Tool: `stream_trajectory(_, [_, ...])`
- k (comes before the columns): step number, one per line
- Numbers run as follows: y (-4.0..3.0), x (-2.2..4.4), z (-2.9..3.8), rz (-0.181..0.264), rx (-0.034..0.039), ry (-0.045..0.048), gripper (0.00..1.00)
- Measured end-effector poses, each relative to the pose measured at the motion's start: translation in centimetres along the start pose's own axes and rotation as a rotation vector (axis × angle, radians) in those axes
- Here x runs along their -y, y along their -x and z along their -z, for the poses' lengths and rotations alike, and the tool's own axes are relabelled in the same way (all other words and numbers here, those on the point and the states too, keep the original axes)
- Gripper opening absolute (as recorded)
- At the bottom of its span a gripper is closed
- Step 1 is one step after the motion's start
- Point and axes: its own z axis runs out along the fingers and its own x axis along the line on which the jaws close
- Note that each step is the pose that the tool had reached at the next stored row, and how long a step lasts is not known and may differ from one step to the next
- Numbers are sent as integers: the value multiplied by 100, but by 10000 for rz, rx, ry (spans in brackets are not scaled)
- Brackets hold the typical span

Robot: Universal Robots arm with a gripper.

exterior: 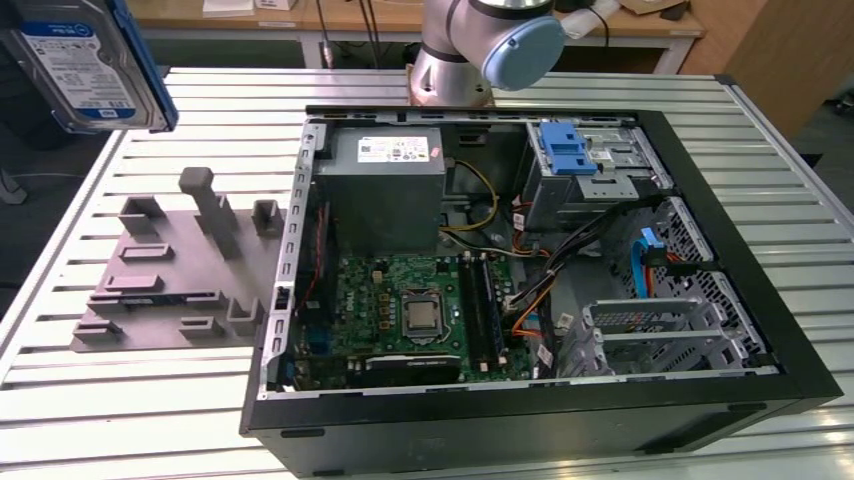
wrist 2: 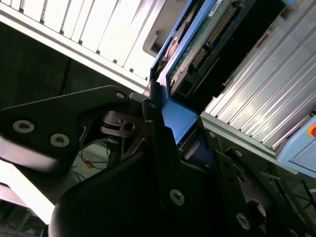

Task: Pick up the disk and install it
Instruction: 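Pick up the disk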

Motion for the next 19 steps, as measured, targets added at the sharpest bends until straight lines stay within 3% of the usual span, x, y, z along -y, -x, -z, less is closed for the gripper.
stream_trajectory(8, [2, -1, 124, 0, 0, 1, 36])
stream_trajectory(19, [4, -3, 222, 0, 0, 1, 36])
